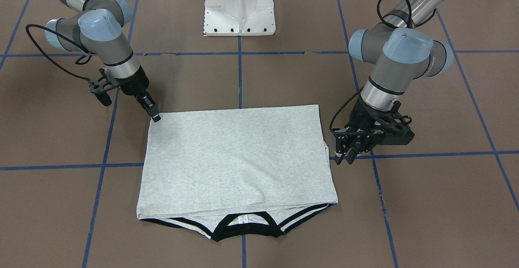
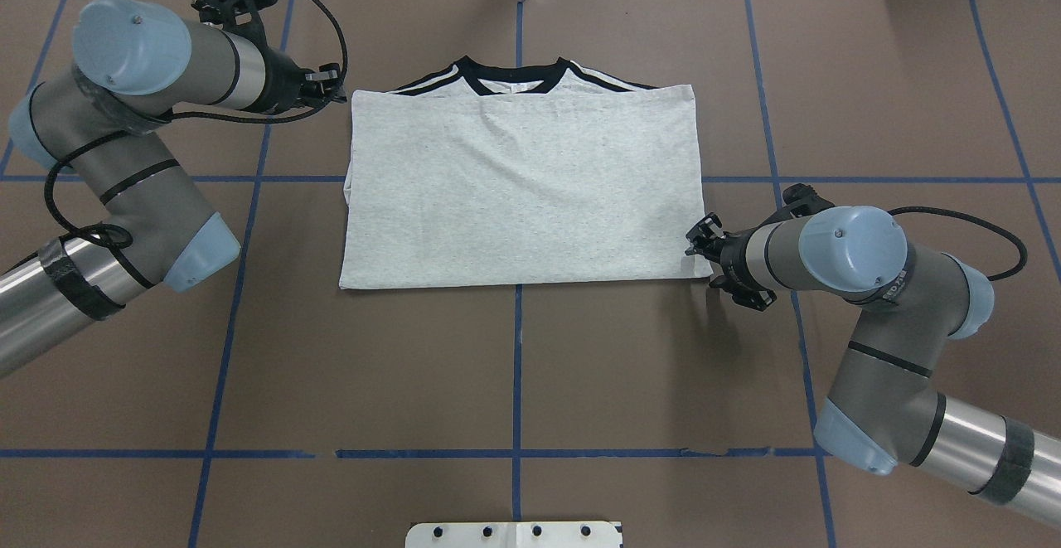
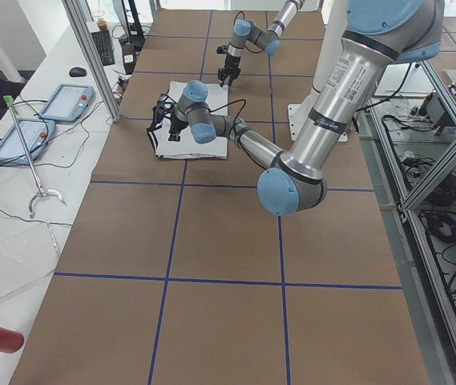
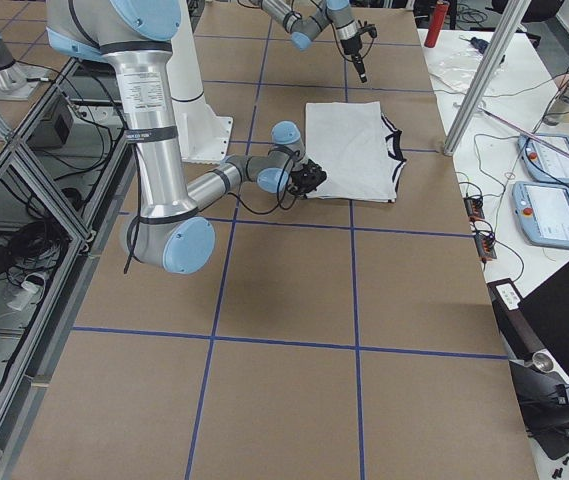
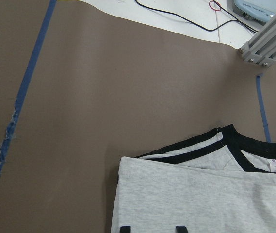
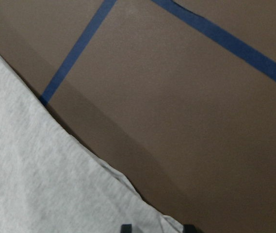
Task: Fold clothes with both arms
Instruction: 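Raise the left gripper while the right gripper moves to the folded shirt's side edge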
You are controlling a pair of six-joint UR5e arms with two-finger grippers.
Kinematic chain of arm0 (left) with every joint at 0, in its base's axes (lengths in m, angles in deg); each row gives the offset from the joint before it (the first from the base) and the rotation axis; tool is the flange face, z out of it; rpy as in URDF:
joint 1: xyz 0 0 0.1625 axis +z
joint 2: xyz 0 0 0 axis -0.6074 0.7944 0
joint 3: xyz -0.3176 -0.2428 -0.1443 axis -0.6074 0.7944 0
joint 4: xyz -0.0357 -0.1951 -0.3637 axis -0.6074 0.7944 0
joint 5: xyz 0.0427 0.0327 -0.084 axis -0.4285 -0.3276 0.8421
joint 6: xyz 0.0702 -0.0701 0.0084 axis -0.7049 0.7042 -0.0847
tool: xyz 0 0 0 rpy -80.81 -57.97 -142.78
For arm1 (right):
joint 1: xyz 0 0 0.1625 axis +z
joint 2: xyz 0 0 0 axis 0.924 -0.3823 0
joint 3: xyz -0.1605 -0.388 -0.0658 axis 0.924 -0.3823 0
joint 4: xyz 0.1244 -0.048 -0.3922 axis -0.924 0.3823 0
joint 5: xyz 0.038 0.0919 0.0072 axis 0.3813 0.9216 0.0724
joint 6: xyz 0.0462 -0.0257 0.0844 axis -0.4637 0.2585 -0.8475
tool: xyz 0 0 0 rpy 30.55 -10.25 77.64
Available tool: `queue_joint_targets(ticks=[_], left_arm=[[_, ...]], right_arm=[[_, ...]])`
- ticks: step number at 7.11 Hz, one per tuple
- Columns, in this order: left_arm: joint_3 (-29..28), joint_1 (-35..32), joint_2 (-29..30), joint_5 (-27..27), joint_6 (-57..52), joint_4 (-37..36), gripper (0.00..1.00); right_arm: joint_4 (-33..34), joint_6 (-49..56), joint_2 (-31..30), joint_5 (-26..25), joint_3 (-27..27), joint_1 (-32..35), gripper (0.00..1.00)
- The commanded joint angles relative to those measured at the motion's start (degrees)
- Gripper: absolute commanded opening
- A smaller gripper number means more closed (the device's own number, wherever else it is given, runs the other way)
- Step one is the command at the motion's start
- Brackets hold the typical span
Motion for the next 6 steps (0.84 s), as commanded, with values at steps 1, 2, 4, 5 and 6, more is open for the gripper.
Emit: queue_joint_targets(ticks=[1,2,4,5,6], left_arm=[[0.3,0.0,-0.3,0.0,0.0,0.0,0.42],[0.3,0.0,-0.3,0.0,0.0,0.0,0.42],[1.8,0.0,-0.8,0.2,0.1,-0.4,0.42],[5.4,0.1,-2.2,0.3,0.3,-1.8,0.42],[9.1,0.7,-3.6,2.1,4.1,-3.3,0.40]], right_arm=[[0.0,0.0,-0.1,0.0,0.1,0.0,0.00],[0.1,0.0,-0.4,0.3,1.4,0.2,0.00],[0.5,0.0,-7.1,2.1,10.1,0.2,0.00],[0.6,-2.6,-10.6,6.3,14.8,0.1,0.00],[0.7,-5.7,-12.7,12.4,17.9,-0.2,0.00]])
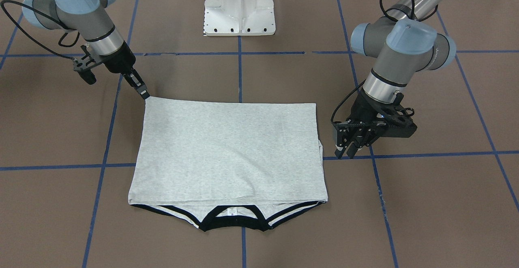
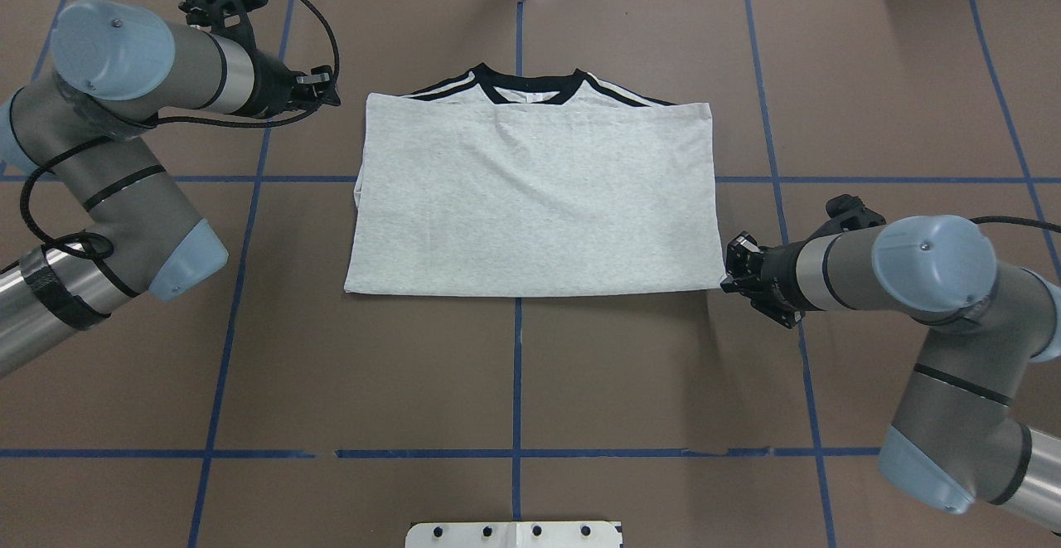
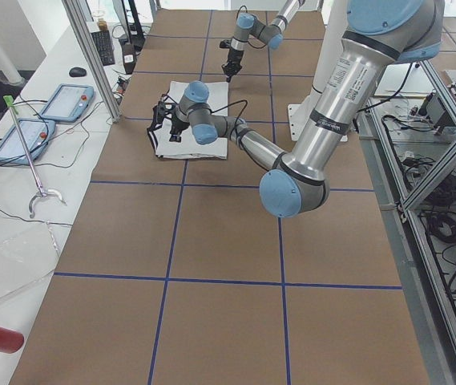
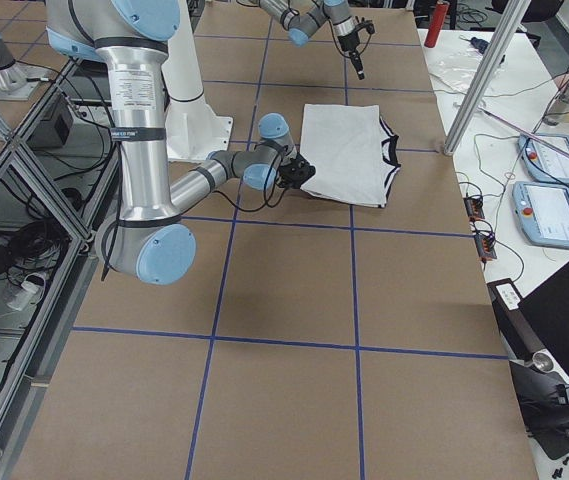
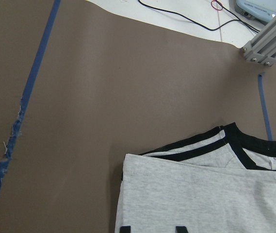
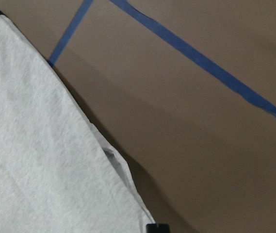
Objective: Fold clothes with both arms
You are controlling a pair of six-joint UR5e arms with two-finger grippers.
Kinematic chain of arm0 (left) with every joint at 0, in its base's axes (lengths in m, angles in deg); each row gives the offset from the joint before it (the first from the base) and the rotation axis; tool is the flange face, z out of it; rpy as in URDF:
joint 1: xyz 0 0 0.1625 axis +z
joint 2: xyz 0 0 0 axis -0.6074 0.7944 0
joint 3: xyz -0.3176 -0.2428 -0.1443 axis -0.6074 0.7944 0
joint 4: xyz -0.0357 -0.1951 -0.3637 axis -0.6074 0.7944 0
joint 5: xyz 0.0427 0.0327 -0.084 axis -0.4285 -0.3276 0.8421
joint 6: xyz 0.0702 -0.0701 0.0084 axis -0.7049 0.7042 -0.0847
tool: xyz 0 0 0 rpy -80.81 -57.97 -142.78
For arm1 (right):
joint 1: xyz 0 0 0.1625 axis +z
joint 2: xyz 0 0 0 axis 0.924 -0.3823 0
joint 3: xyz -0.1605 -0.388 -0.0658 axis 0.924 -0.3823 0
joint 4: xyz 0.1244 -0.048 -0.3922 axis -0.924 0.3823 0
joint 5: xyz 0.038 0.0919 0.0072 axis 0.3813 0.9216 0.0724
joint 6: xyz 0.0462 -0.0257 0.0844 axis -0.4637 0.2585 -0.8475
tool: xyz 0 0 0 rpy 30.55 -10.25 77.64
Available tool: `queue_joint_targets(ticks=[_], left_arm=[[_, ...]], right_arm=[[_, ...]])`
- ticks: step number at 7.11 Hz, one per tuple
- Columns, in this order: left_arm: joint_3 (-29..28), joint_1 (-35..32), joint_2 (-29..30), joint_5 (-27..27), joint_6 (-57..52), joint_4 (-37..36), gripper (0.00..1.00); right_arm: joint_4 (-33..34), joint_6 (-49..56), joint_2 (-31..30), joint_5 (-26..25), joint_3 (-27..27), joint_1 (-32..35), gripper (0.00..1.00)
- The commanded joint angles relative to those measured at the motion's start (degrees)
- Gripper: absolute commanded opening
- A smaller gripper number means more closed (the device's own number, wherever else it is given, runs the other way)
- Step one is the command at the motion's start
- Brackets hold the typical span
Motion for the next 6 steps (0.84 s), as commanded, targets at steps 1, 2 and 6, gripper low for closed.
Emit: queue_joint_targets(ticks=[1,2,6], left_arm=[[4.7,0.7,-1.6,2.8,4.2,-1.5,0.40],[5.6,1.1,-1.9,2.9,4.4,-1.6,0.40],[12.9,12.9,-4.6,5.2,13.7,-1.8,0.91]], right_arm=[[0.2,-3.8,-6.4,10.0,8.2,-0.1,0.00],[0.1,-3.9,-11.0,14.0,12.2,-0.9,0.00],[0.1,-3.9,-14.2,34.0,14.2,-16.0,0.00]])
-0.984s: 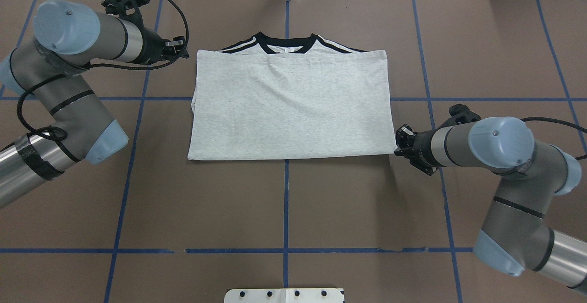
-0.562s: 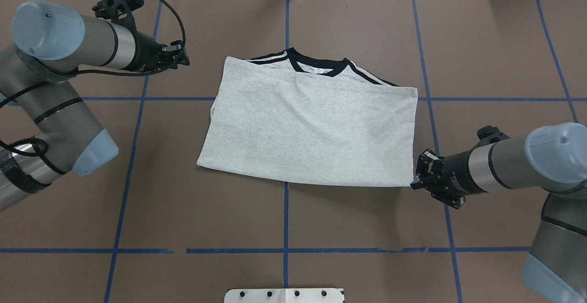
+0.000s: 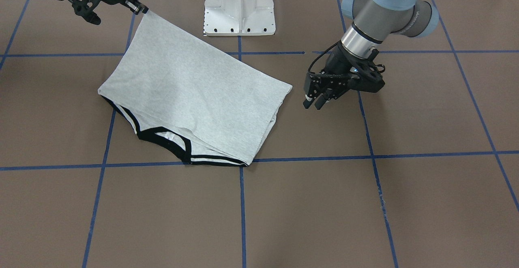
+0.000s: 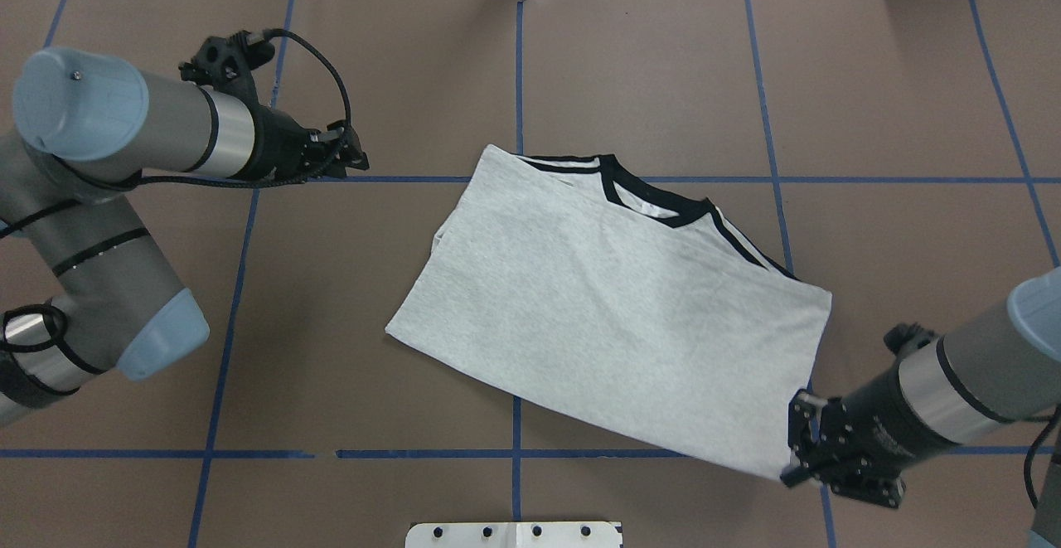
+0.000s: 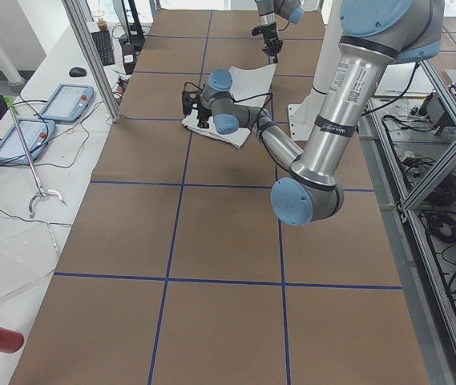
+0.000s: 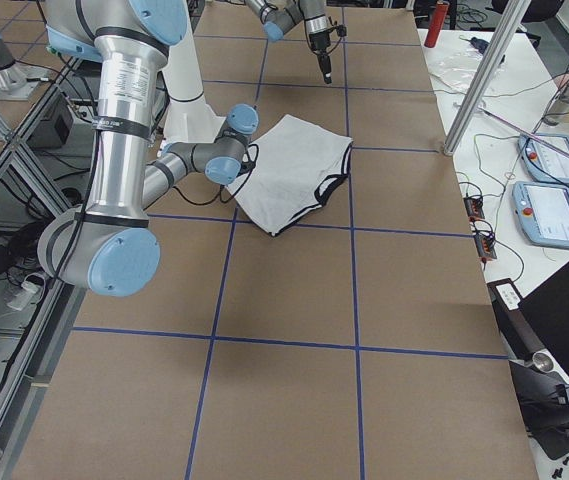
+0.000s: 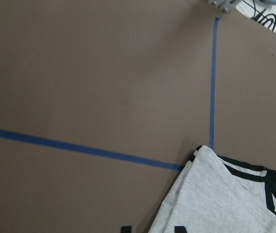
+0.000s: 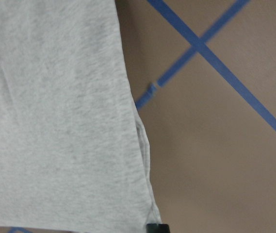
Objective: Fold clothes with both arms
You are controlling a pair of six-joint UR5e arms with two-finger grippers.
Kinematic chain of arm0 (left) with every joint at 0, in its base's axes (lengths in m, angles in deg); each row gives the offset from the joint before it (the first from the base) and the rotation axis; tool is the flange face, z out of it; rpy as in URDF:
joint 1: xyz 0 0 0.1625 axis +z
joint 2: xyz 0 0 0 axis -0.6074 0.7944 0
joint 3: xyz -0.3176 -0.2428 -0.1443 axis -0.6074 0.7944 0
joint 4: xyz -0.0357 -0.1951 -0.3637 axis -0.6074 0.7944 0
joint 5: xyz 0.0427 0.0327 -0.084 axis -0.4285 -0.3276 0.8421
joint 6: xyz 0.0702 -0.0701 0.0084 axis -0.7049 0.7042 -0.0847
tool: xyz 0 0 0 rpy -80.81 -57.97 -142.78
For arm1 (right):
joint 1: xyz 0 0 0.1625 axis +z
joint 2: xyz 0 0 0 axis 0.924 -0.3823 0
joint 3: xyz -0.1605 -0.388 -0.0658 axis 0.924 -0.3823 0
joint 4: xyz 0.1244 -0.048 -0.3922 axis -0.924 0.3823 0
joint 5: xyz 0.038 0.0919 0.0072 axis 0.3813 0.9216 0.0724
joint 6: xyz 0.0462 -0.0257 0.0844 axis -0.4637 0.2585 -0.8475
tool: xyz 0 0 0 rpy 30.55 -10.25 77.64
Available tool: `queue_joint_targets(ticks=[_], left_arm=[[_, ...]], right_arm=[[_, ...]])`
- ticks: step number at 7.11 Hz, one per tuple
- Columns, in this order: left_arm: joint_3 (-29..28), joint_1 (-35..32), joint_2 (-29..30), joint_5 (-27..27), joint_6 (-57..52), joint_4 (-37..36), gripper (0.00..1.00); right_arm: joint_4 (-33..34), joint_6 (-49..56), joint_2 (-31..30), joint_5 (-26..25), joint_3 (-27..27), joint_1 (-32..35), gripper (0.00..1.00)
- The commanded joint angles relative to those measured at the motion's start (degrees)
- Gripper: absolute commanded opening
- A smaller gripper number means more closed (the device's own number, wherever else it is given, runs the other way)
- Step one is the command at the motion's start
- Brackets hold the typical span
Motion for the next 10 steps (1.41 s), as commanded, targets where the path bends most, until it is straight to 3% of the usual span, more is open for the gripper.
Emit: queue_joint_targets(ticks=[1,3,4,6,7,8,10], left_arm=[[2.0,5.4,-0.3,0.0,4.6,0.0,0.99],[3.6,9.4,-4.3,-0.5,12.5,-0.1,0.99],[3.3,11.0,-4.2,-0.3,13.8,-0.3,0.98],[1.4,17.4,-3.1,-1.9,19.8,-4.4,0.93],[0.9,17.8,-2.1,-4.8,20.0,-4.7,0.88],[-0.6,18.7,-1.4,-5.3,22.4,-4.9,0.81],[-1.8,19.2,-0.9,-7.3,23.0,-4.9,0.68]], right_arm=[[0.0,0.0,-0.5,2.0,0.1,-6.9,0.99],[0.0,0.0,-0.1,-3.7,-1.0,-2.7,1.00],[0.0,0.8,1.7,-5.1,-1.4,3.8,1.00],[0.0,1.3,13.6,-5.1,-11.3,19.8,1.00],[0.0,4.0,17.2,-5.2,-14.9,23.9,1.00],[0.1,9.4,17.7,-5.2,-15.9,24.3,1.00],[0.1,10.4,17.9,-5.2,-15.9,24.3,1.00]])
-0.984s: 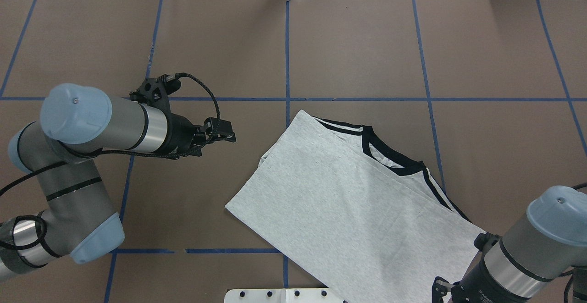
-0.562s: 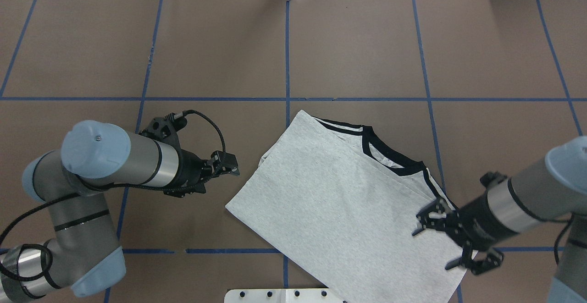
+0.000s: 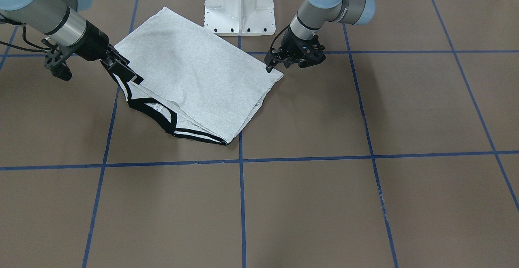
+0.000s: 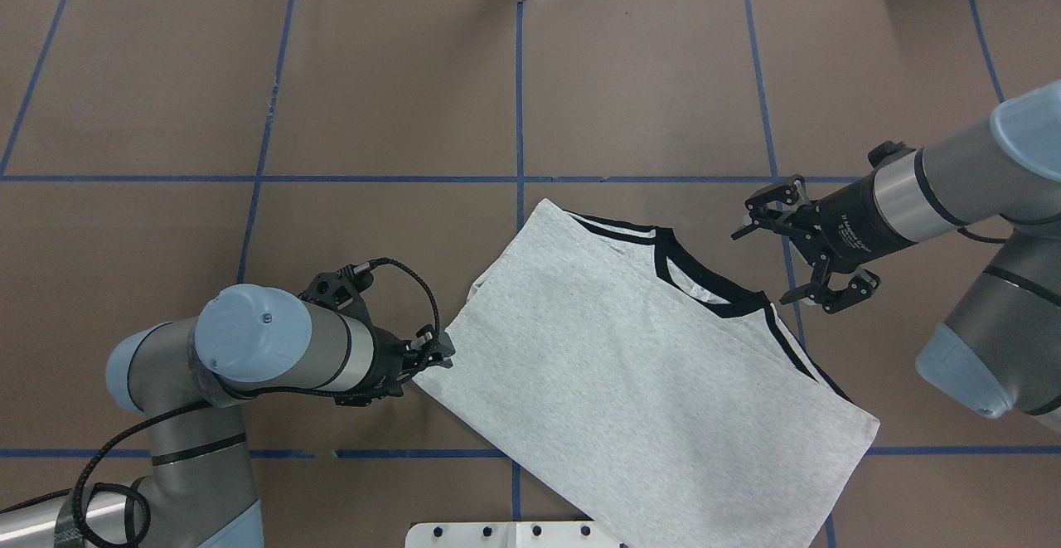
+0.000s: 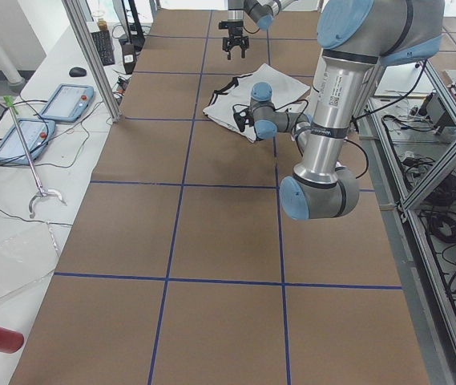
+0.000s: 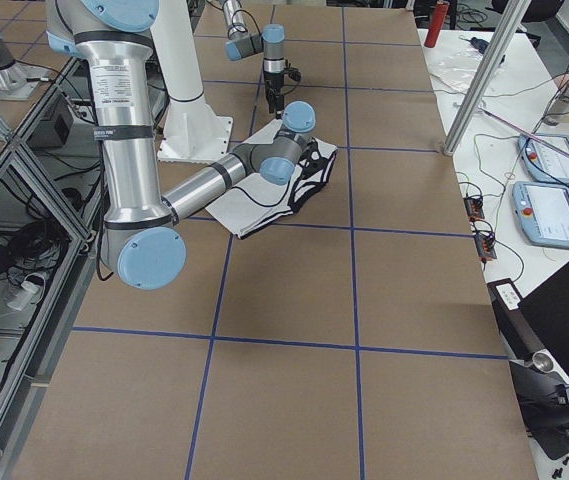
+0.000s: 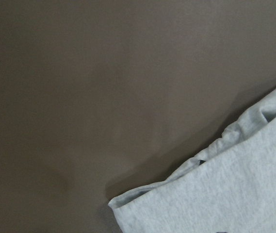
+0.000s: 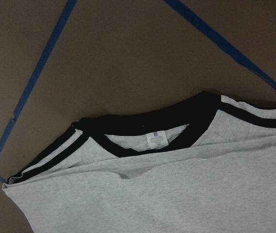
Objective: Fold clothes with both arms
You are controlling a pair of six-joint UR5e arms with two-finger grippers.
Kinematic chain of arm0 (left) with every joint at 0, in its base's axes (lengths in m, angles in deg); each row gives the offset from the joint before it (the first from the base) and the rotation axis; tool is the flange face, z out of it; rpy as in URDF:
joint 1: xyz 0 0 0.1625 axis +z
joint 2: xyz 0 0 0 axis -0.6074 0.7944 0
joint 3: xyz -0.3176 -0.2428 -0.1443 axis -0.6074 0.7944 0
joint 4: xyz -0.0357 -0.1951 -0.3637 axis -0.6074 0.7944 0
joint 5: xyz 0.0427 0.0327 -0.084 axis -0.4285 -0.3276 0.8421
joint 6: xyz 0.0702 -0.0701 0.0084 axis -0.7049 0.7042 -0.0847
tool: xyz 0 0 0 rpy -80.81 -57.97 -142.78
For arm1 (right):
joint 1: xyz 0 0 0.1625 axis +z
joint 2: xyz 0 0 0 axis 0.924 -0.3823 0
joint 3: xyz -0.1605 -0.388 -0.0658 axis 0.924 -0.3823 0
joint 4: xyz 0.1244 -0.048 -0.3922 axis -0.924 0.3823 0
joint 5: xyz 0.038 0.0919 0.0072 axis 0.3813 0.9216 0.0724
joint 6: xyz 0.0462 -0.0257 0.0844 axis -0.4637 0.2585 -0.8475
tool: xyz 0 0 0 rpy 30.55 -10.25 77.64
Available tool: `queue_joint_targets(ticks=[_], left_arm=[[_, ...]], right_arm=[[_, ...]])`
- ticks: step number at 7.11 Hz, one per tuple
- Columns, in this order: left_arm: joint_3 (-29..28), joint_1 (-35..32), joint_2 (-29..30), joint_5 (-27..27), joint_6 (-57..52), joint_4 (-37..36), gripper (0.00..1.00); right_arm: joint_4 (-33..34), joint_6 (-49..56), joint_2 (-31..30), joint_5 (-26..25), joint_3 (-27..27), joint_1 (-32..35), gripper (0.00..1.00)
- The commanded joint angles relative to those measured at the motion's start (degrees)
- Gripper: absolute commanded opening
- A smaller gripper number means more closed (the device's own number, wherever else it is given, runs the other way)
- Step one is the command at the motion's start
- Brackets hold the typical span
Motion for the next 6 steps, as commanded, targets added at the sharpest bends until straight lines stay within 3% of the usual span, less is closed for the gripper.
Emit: queue_joint_targets(ticks=[1,2,4,5,6], left_arm=[[-1.7,0.3,0.3,-2.6,0.5,-0.1,0.64],[-1.7,0.2,0.4,-2.7,0.4,-0.2,0.57],[-2.2,0.1,0.0,-4.3,0.5,-0.2,0.31],[-1.8,0.0,-0.3,-4.4,0.5,-0.2,0.00],[-1.2,-0.2,-0.2,-4.4,-0.2,-2.9,0.00]], right_arm=[[0.0,1.1,0.6,0.0,-0.4,0.3,1.00],[0.0,1.1,0.6,0.0,-0.5,0.3,1.00],[0.0,1.1,0.6,-0.1,-0.9,0.3,1.00],[0.0,1.1,0.6,-0.1,-1.0,0.3,1.00],[0.0,1.1,0.6,-0.1,-1.1,0.3,1.00]])
